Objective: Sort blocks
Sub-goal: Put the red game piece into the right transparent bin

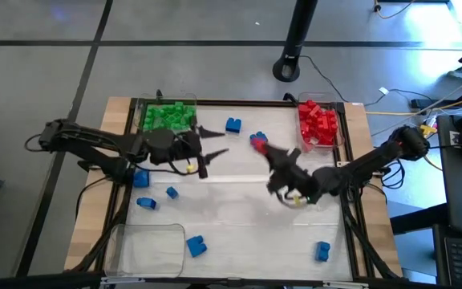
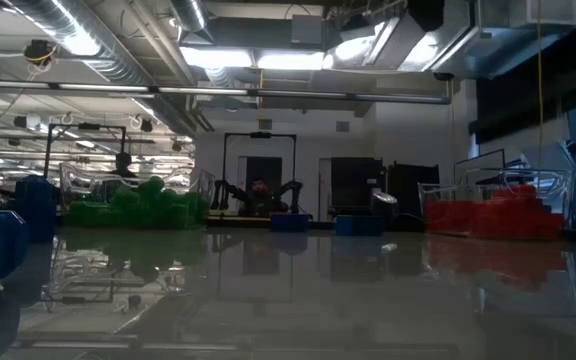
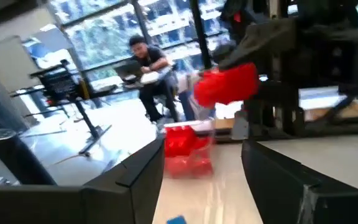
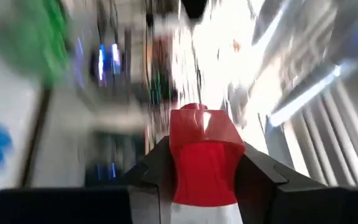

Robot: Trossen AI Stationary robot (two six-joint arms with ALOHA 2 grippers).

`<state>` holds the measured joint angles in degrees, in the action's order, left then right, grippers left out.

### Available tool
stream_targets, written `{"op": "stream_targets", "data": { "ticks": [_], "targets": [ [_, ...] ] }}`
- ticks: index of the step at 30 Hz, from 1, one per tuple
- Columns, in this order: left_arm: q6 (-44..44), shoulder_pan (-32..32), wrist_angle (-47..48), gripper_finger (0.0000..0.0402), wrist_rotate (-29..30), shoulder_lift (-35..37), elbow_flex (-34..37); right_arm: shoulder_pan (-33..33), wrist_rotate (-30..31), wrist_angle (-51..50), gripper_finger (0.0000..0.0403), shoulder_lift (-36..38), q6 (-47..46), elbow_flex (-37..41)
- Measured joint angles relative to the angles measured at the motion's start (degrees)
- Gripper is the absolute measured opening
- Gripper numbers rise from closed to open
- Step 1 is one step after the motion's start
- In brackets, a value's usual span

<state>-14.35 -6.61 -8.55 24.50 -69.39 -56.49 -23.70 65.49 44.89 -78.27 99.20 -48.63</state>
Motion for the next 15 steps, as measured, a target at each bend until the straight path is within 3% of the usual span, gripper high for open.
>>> {"op": "stream_targets", "data": {
  "ticks": [3,9,12,15],
  "targets": [
    [0.67,3.14,-3.01,0.02,-2.94,0.99,3.41,4.52,5.5,-1.04,0.0124,1.71,4.06,-0.29],
    [3.89,9.35,-8.53,0.0201,-12.77,0.89,8.67,17.9,6.44,-23.56,0.0125,6.49,-3.92,-0.3],
    [4.42,10.38,-10.76,0.0199,-13.34,0.93,10.37,26.07,3.25,-35.98,0.0125,8.46,-12.79,-0.3],
    [4.63,10.47,-10.26,0.0199,-13.41,0.93,11.7,34.21,-4.13,-47.92,0.0125,9.49,-23.3,-0.3]
  ]
}}
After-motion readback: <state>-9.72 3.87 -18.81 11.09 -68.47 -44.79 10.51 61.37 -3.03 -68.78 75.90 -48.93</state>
